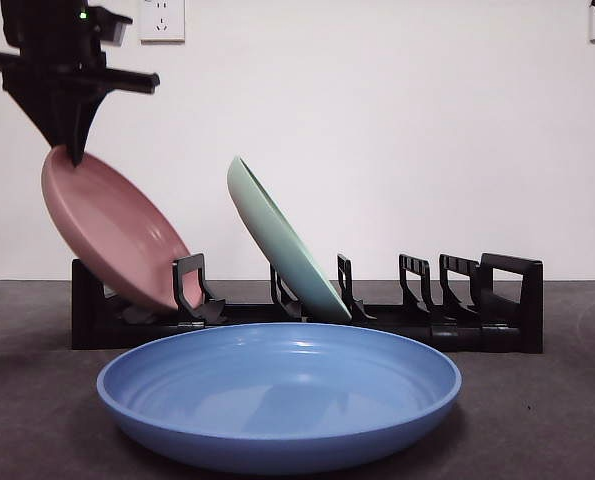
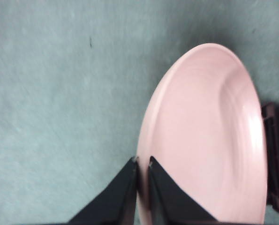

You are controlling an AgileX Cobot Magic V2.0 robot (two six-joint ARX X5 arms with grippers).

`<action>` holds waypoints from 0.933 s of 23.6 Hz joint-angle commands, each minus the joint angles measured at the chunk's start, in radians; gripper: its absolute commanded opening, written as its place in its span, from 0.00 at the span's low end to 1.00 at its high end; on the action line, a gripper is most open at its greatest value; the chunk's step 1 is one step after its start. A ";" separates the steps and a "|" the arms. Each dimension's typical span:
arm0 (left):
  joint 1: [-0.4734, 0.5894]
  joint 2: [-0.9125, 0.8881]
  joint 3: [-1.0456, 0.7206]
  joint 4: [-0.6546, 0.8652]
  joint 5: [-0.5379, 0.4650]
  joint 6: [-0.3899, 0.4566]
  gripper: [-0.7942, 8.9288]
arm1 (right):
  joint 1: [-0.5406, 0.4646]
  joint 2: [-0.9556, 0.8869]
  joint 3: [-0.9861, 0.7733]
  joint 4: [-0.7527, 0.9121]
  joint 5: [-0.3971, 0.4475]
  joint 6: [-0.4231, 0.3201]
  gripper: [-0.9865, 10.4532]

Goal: Place the plate

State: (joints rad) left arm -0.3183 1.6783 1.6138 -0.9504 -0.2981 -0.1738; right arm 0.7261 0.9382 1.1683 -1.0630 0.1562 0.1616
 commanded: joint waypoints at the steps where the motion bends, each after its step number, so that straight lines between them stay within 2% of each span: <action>1: -0.005 0.014 0.092 -0.032 -0.004 0.002 0.09 | 0.008 0.008 0.016 -0.001 0.002 -0.006 0.33; 7: -0.002 0.003 0.320 -0.313 -0.042 0.061 0.09 | 0.008 0.006 0.016 0.000 0.015 -0.005 0.33; 12: 0.013 -0.073 0.324 -0.475 -0.042 0.080 0.09 | 0.008 0.001 0.016 0.001 0.036 -0.005 0.33; 16: 0.013 -0.130 0.303 -0.494 -0.037 0.086 0.09 | 0.008 -0.006 0.016 0.004 0.036 -0.005 0.33; 22: 0.012 -0.261 0.163 -0.491 0.053 0.063 0.09 | 0.008 -0.023 0.016 0.006 0.036 -0.005 0.33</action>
State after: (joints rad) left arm -0.3019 1.4197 1.7798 -1.4132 -0.2539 -0.0978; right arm 0.7261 0.9112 1.1683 -1.0653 0.1871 0.1616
